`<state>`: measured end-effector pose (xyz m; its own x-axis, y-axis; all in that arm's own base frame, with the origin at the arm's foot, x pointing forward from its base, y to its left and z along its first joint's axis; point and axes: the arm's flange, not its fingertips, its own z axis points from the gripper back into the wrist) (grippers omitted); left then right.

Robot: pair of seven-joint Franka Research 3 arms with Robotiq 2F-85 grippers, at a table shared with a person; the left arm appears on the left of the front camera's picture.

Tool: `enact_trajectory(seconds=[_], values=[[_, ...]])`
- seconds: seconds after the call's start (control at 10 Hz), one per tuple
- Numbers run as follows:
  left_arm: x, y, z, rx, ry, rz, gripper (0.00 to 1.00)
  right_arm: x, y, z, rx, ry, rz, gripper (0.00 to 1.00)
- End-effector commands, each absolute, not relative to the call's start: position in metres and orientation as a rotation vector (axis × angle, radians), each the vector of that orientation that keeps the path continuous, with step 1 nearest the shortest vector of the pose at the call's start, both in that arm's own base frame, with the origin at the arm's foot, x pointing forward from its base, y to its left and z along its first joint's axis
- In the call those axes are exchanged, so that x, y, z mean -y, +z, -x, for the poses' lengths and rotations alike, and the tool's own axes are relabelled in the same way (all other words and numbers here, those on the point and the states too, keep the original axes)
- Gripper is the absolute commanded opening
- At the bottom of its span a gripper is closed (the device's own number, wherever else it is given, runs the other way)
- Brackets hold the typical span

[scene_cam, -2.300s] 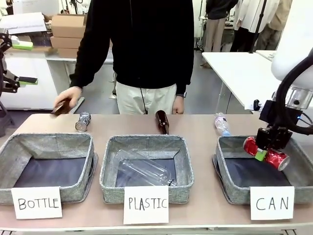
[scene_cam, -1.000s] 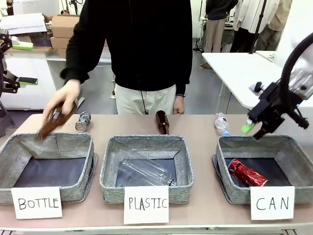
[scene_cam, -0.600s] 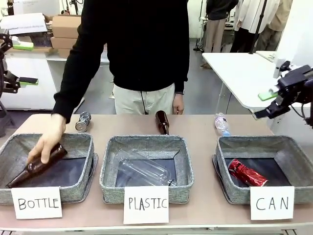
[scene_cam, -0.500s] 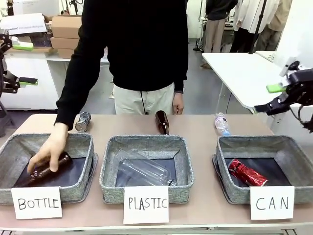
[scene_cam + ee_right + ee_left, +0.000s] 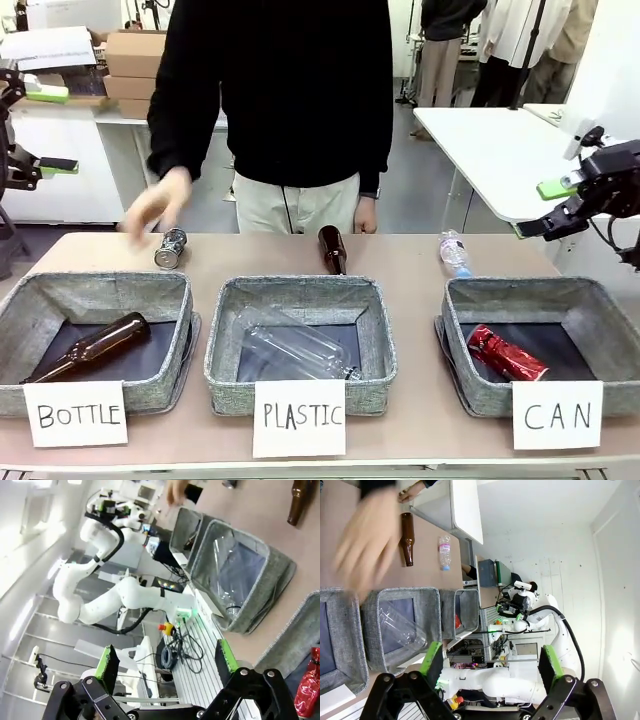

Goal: Sort the can waste into the basket.
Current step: Pick up the can waste from the table and place it in the right Fabric basket.

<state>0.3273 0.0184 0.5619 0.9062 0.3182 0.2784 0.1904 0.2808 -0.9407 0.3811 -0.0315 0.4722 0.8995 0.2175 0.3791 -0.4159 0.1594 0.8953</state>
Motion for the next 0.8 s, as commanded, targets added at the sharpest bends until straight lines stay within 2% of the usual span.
enact_trajectory(seconds=[0.0, 0.7], values=[[-0.0165, 0.5621, -0.3285, 0.486, 0.071, 1.319, 1.0, 0.0341, 0.4778, -0.3799, 0.167, 0.436, -1.319, 1.0], [-0.0165, 0.5621, -0.3285, 0.486, 0.071, 1.319, 1.0, 0.0341, 0.4778, -0.3799, 0.167, 0.436, -1.319, 1.0]])
